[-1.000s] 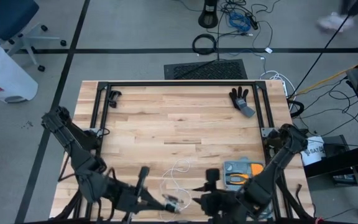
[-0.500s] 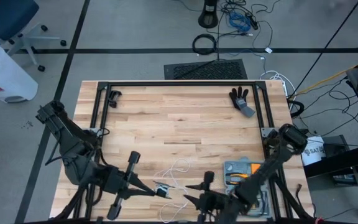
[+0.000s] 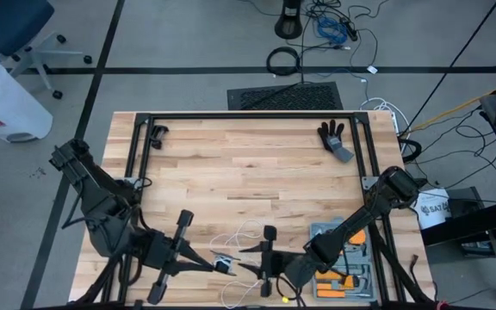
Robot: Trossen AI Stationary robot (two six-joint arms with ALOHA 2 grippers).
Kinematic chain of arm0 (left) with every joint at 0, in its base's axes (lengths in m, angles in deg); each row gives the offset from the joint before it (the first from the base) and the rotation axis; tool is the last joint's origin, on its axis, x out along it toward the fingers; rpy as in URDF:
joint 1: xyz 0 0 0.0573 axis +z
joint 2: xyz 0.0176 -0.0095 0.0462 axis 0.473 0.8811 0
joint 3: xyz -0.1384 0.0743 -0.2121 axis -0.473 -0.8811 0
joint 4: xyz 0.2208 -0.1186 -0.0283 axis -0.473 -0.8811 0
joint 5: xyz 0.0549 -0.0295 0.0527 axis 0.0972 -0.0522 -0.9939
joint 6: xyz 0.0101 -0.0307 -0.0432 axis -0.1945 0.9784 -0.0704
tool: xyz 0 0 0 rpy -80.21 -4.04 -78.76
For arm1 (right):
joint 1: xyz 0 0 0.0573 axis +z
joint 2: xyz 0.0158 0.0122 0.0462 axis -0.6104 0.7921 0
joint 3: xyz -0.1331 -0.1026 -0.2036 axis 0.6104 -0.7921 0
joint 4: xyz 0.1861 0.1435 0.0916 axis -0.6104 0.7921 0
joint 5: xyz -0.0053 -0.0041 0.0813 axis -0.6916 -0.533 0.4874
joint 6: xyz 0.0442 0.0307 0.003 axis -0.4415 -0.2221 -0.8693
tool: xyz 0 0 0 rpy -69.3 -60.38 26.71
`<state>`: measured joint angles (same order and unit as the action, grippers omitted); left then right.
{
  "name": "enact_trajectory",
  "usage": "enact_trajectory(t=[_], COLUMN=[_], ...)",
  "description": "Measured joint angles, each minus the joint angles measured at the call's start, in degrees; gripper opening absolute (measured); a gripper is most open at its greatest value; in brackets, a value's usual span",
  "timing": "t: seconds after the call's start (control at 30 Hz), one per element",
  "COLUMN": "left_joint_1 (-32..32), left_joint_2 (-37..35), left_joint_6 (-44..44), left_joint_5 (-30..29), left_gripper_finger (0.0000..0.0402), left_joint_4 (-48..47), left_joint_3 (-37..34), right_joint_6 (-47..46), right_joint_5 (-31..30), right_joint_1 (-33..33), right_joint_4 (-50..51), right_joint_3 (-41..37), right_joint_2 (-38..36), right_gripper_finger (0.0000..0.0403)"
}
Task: Coil cords
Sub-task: Coil the white cable wire onto the spool
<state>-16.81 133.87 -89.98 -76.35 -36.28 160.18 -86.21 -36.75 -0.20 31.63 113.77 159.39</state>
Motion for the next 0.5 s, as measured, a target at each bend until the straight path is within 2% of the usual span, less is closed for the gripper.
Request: enact_trajectory(t=[0.13, 0.3, 0.5], left_joint_1=[0.01, 0.02, 0.01], left_joint_2=[0.00, 0.00, 0.00], left_joint_6=[0.00, 0.00, 0.00], left_joint_5=[0.00, 0.02, 0.12], left_gripper_finger=[0.0002, 0.0002, 0.0002], left_joint_4=[0.13, 0.20, 0.17], left_joint_3=[0.00, 0.00, 0.00], right_joint_6=[-1.26, -2.34, -2.17], right_joint_5=[-0.30, -4.47, -4.23], right_joint_1=[-0.10, -0.18, -0.34], right_joint_4=[-0.01, 0.01, -0.08], right_joint_3=[0.00, 0.00, 0.00], right_joint_2=[0.00, 0.00, 0.00], right_gripper_finger=[0.0144, 0.0132, 0.0075])
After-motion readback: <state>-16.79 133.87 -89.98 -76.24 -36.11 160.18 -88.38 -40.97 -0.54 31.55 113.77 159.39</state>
